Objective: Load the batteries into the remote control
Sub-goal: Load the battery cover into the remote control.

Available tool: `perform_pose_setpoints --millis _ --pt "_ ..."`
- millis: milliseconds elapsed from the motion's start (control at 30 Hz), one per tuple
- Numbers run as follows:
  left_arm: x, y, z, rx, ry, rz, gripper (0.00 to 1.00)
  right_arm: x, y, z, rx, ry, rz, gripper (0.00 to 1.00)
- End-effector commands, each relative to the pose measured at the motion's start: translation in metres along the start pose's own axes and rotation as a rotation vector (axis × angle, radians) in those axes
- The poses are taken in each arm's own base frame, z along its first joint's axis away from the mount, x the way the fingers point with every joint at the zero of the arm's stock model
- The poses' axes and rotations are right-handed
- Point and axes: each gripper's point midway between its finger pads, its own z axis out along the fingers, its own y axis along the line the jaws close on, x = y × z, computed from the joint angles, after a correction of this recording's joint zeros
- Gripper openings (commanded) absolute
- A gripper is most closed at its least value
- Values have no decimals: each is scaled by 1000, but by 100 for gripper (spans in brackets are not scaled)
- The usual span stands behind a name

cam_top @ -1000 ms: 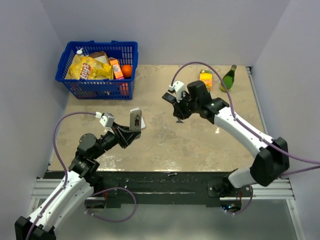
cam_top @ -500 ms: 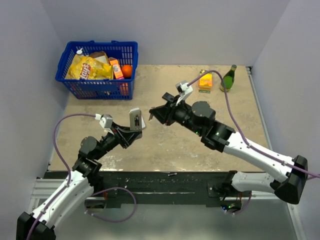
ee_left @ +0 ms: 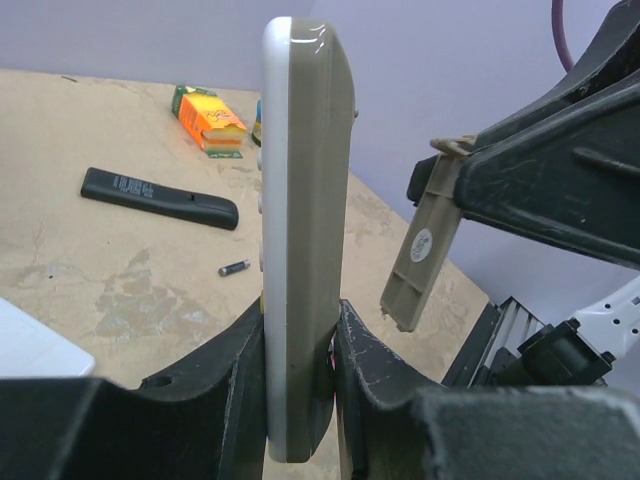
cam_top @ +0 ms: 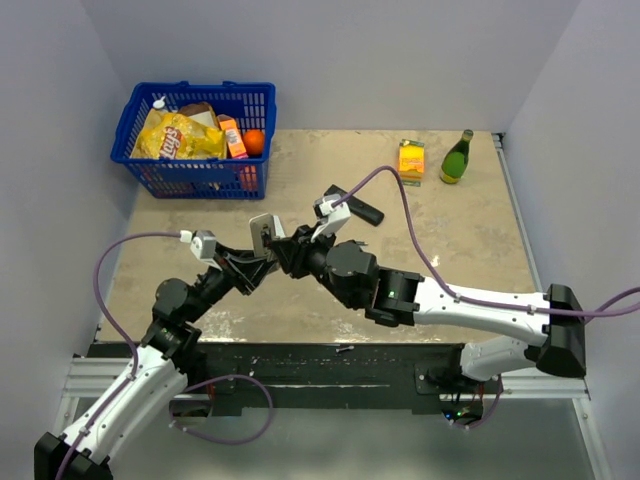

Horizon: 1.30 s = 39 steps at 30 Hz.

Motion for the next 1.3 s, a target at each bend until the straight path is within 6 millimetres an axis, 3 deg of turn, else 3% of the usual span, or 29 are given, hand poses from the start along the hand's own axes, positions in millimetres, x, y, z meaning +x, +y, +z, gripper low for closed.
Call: perform_pose_setpoints --millis 0,467,1267 --pt "-19 -5 2 8 -55 47 0 -34 7 5 53 -128 38 0" --pt "-19 -8 1 17 -44 55 0 -38 6 9 61 -197 -23 0" --pt "-29 -10 1 2 -60 55 0 -9 -1 17 123 -148 -107 0"
